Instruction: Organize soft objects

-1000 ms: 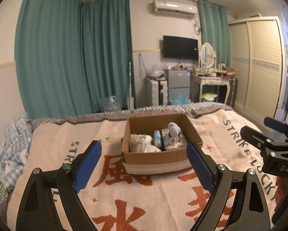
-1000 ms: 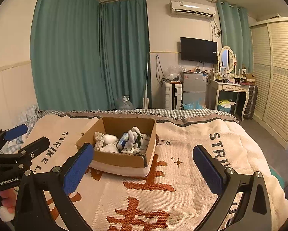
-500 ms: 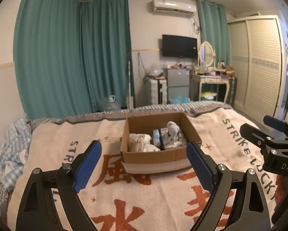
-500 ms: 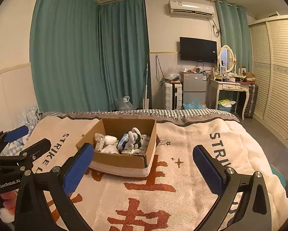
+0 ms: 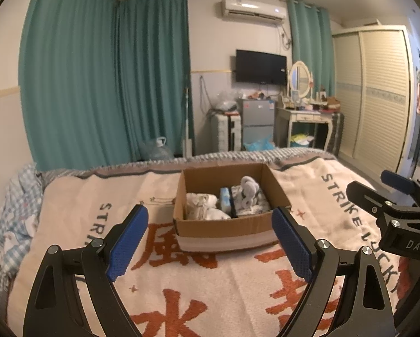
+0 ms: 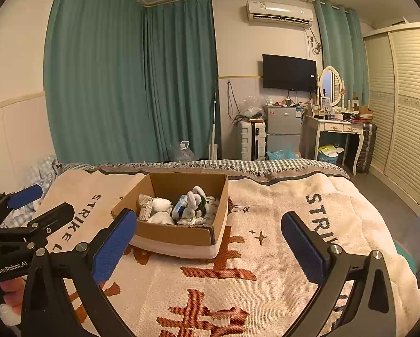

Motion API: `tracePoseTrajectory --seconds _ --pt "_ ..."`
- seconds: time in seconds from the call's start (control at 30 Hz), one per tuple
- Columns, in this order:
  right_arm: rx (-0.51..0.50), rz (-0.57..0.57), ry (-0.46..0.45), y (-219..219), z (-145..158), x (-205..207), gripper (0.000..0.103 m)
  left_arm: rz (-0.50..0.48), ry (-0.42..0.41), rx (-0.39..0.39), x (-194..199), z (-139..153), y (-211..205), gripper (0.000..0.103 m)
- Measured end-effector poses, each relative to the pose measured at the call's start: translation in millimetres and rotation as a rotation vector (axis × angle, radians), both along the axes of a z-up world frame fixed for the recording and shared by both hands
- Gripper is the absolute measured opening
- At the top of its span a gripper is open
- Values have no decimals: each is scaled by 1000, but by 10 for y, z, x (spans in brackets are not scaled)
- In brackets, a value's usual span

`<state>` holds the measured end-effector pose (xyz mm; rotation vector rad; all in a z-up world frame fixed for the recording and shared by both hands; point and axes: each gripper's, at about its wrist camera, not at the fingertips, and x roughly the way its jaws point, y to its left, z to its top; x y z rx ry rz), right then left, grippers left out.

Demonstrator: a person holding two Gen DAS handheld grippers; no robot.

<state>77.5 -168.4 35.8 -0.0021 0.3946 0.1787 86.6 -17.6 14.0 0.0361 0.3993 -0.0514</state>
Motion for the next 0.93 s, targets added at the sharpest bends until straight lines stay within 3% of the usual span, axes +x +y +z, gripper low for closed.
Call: tracePoseTrajectory --seconds 0.83,0.93 --pt "5 3 6 -23 -25 -24 103 -17 2 15 -2 7 -50 91" --pt "5 3 5 -28 -23 -30 103 -25 8 -13 15 48 -33 91"
